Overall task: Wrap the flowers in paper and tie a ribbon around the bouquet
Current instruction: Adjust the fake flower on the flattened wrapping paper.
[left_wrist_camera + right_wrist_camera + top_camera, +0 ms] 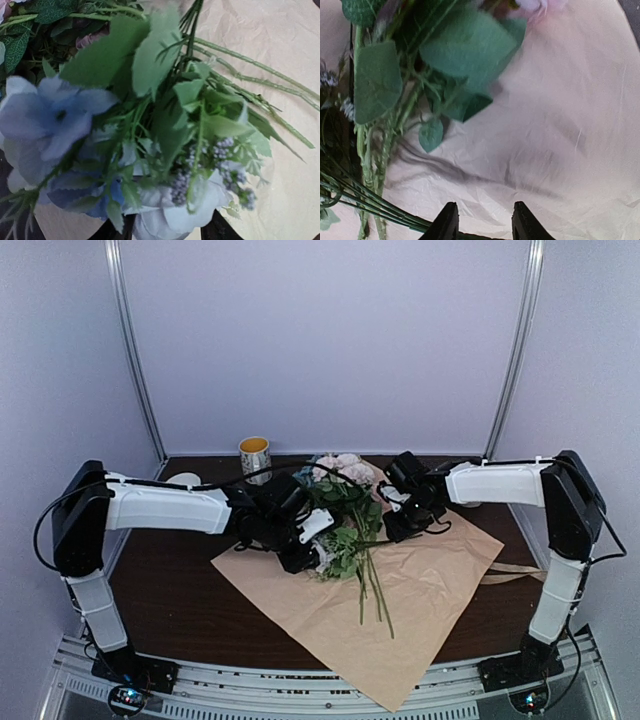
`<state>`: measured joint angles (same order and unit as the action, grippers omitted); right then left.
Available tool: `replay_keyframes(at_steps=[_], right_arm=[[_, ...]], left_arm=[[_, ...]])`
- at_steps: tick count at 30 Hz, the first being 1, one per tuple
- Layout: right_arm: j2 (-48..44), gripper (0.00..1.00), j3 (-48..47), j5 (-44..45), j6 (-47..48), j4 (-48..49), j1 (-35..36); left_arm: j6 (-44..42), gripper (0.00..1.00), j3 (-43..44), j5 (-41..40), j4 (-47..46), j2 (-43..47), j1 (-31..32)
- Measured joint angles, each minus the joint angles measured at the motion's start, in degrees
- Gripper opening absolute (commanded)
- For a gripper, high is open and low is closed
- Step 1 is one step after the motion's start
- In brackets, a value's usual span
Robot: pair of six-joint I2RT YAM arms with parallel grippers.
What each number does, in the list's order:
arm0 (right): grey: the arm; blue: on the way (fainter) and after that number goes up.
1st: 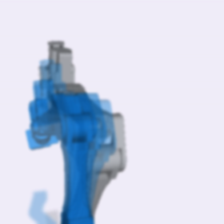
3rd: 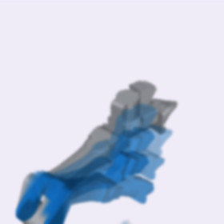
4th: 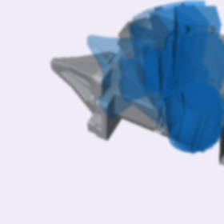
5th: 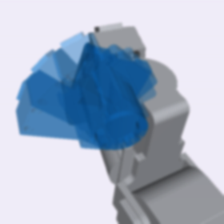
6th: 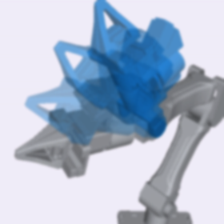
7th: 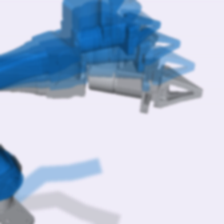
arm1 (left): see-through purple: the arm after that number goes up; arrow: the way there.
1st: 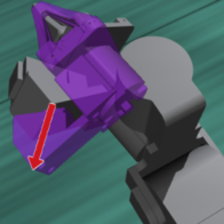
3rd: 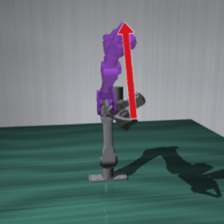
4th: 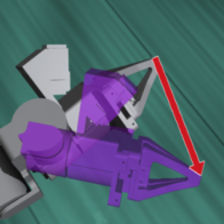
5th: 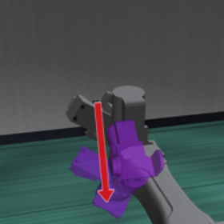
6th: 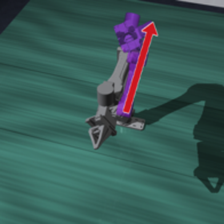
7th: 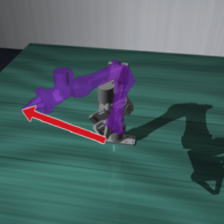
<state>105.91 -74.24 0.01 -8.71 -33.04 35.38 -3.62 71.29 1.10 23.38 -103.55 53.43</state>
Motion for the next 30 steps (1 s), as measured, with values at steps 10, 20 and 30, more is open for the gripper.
replay_keyframes(at_steps=[10, 20, 30], right_arm=[[-2.25, 0.22, 8.22, -6.49, -0.09, -0.13, 3.85], [-4.04, 0.20, 10.93, -12.46, -3.96, 3.58, 9.88], [-6.27, 0.21, 12.90, -13.05, -9.22, 7.30, 14.93]], left_arm=[[-0.48, 0.50, 8.68, -10.32, -0.83, -7.89, -6.97], [-0.35, 0.50, 14.01, -12.90, -2.99, -10.95, -9.86], [-0.37, 0.50, 21.14, -11.72, -2.75, -15.82, -12.28]])
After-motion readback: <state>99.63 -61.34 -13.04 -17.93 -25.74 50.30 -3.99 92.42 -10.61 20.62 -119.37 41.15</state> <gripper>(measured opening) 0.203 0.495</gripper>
